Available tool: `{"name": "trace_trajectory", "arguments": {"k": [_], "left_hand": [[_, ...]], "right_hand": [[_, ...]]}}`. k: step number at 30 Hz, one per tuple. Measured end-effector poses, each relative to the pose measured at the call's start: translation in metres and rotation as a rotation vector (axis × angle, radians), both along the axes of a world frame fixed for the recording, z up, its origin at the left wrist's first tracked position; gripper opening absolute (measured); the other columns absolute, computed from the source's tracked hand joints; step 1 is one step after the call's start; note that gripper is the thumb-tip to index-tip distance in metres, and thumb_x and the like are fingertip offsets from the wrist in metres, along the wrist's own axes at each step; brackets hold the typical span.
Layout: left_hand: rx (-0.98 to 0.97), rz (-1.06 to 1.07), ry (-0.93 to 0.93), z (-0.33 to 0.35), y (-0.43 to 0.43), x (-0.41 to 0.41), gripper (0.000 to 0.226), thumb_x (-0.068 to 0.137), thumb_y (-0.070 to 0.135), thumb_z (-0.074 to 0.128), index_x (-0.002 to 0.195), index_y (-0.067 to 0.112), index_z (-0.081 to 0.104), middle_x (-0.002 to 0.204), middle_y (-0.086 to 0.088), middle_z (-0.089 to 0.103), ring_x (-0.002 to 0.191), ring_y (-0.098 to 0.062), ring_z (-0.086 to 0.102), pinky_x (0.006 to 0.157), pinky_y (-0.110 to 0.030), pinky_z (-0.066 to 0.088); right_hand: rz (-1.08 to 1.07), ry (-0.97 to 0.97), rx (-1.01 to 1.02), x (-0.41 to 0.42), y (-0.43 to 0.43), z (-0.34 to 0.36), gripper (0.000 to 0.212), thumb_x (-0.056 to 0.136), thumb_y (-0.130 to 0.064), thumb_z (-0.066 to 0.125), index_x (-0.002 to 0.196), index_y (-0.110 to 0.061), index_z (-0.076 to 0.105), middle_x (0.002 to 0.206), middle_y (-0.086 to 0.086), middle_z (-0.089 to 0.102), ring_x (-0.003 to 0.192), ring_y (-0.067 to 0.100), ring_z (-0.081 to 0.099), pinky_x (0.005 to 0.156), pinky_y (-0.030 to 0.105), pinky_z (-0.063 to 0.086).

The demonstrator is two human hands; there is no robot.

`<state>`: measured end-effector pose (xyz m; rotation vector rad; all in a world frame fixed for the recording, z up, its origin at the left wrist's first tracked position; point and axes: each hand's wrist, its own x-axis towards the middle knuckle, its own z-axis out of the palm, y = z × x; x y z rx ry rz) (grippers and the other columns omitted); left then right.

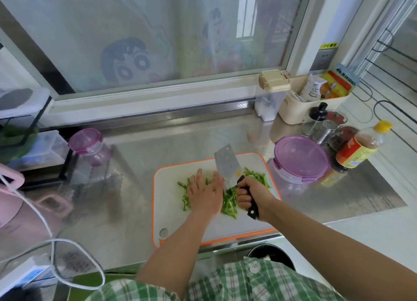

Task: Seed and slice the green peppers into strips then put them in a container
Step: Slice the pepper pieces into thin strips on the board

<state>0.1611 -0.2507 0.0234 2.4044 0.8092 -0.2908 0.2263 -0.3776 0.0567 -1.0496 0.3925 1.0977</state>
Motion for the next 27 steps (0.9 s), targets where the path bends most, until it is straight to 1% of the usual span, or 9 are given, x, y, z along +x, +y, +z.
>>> {"name": "trace_trajectory", "arguments": {"k": [5,8,11,13,18,20,22,25,27], "left_hand": [[0.035,-0.123,-0.080,0.003,-0.009,0.004,0.055,0.098,0.056,0.004,0.152,0.048,0.011,0.163,-0.003,-0.007,0.149,-0.028,-0.007,0.119,-0.044,-0.002],[0.065,-0.103,-0.022,0.002,-0.015,0.006,0.059,0.101,0.056,0.006,0.156,0.037,0.010,0.164,-0.004,-0.006,0.149,-0.028,-0.006,0.120,-0.044,0.000],[0.109,-0.121,-0.049,0.001,-0.018,0.004,0.078,0.087,0.070,-0.012,0.156,0.035,0.001,0.164,-0.005,-0.007,0.149,-0.028,-0.005,0.121,-0.044,0.001],[0.109,-0.217,-0.010,0.000,-0.020,0.004,0.068,0.094,0.064,-0.006,0.156,0.036,0.004,0.164,-0.003,-0.007,0.150,-0.026,-0.008,0.121,-0.044,-0.002],[0.113,-0.187,0.066,0.001,-0.014,0.007,0.060,0.102,0.053,0.008,0.157,0.029,0.014,0.164,0.000,-0.008,0.150,-0.024,-0.008,0.121,-0.042,-0.003],[0.117,-0.212,0.114,0.000,-0.014,0.008,0.063,0.102,0.055,0.009,0.152,0.025,0.033,0.165,-0.002,0.000,0.151,-0.024,-0.004,0.121,-0.042,-0.001],[0.251,-0.152,0.070,-0.001,-0.014,0.012,0.056,0.104,0.049,0.020,0.141,0.018,0.049,0.159,-0.009,0.022,0.146,-0.029,0.015,0.119,-0.040,0.013],[0.388,-0.134,-0.033,0.001,-0.012,0.017,0.035,0.102,0.033,0.039,0.113,0.019,0.069,0.122,-0.005,0.062,0.118,-0.026,0.044,0.097,-0.035,0.037],[0.331,-0.069,-0.072,0.006,-0.010,0.019,0.023,0.097,0.026,0.052,0.099,0.025,0.075,0.104,0.000,0.069,0.108,-0.024,0.049,0.087,-0.034,0.040]], "right_hand": [[0.027,-0.020,-0.025,0.000,-0.005,-0.002,0.032,0.092,-0.010,0.034,0.062,-0.020,0.028,0.051,-0.005,0.023,0.034,0.007,0.021,0.030,0.017,0.019],[0.010,-0.026,-0.028,0.003,-0.008,-0.004,0.032,0.093,-0.009,0.035,0.063,-0.020,0.028,0.050,-0.004,0.025,0.034,0.007,0.021,0.029,0.017,0.020],[-0.014,-0.041,-0.029,0.007,-0.012,-0.004,0.031,0.092,-0.009,0.035,0.065,-0.021,0.027,0.052,-0.004,0.024,0.035,0.007,0.021,0.030,0.018,0.020],[-0.023,-0.045,-0.025,0.010,-0.013,-0.005,0.031,0.092,-0.008,0.035,0.065,-0.021,0.027,0.052,-0.004,0.024,0.035,0.008,0.020,0.030,0.018,0.020],[0.016,-0.085,-0.026,0.014,-0.016,-0.004,0.029,0.092,-0.008,0.034,0.067,-0.020,0.026,0.051,-0.004,0.025,0.035,0.008,0.021,0.030,0.018,0.020],[0.045,-0.108,-0.032,0.014,-0.017,0.000,0.029,0.093,-0.010,0.036,0.067,-0.020,0.026,0.052,-0.004,0.025,0.036,0.008,0.021,0.030,0.018,0.020],[0.051,-0.139,-0.055,0.015,-0.016,0.005,0.029,0.094,-0.016,0.038,0.067,-0.019,0.028,0.053,-0.003,0.027,0.036,0.009,0.022,0.031,0.019,0.020],[0.067,-0.232,-0.162,0.016,-0.018,0.009,0.030,0.096,-0.028,0.037,0.068,-0.018,0.032,0.052,-0.002,0.032,0.035,0.010,0.025,0.033,0.017,0.020],[0.098,-0.322,-0.234,0.018,-0.023,0.010,0.027,0.096,-0.026,0.034,0.070,-0.018,0.032,0.053,0.000,0.035,0.037,0.012,0.027,0.035,0.018,0.022]]}}
